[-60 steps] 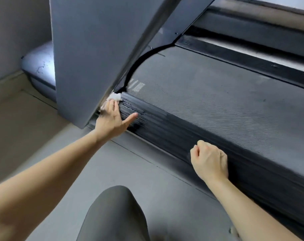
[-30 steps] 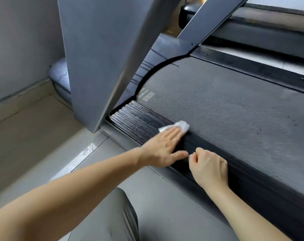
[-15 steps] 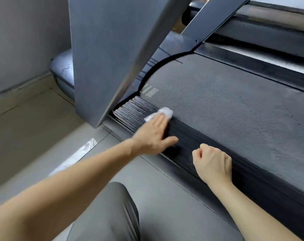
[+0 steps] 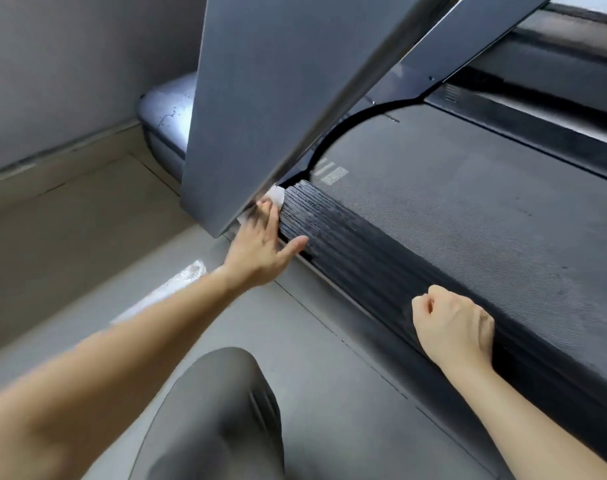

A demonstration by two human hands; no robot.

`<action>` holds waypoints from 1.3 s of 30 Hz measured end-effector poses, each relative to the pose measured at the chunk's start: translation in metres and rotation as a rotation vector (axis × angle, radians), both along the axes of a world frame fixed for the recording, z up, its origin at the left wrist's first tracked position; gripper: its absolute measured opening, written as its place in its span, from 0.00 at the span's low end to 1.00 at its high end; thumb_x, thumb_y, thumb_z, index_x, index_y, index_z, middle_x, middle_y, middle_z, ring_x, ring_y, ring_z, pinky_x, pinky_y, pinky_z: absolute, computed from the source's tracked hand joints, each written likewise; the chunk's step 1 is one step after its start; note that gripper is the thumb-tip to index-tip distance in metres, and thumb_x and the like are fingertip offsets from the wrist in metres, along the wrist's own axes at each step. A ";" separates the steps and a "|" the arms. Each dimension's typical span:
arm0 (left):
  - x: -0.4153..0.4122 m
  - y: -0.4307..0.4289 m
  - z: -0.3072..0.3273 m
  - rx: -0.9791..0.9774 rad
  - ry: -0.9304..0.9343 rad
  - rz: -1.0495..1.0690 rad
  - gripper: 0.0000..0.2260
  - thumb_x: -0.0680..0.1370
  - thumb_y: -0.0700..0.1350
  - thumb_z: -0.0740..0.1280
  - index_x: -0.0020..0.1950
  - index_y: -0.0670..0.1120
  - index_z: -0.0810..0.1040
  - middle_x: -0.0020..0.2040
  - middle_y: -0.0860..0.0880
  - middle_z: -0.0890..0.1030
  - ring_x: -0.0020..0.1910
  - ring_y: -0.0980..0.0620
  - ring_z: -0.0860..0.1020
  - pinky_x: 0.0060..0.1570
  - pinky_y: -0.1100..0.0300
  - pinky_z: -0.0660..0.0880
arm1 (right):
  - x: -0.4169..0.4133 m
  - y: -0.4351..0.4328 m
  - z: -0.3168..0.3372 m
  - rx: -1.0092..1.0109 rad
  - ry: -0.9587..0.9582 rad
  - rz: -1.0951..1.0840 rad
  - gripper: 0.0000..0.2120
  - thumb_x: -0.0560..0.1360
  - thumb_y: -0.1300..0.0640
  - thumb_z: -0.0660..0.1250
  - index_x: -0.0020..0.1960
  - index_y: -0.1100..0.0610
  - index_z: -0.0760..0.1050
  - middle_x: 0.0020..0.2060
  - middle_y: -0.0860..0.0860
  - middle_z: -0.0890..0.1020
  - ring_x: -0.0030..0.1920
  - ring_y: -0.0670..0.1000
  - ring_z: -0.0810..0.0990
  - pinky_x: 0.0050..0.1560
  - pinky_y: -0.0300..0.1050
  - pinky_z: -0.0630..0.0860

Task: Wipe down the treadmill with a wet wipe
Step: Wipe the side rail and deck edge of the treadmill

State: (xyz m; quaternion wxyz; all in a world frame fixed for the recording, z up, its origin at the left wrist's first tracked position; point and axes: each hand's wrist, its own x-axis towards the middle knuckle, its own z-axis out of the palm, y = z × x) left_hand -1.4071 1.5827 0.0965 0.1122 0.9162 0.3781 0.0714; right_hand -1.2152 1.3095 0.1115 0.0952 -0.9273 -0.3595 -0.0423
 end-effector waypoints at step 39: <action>0.025 0.006 -0.137 -1.620 -1.332 0.953 0.16 0.85 0.48 0.59 0.37 0.50 0.68 0.25 0.53 0.64 0.24 0.54 0.63 0.29 0.64 0.64 | -0.067 0.128 -0.009 0.085 -0.072 0.316 0.20 0.80 0.52 0.58 0.32 0.52 0.57 0.26 0.47 0.66 0.27 0.52 0.66 0.33 0.46 0.61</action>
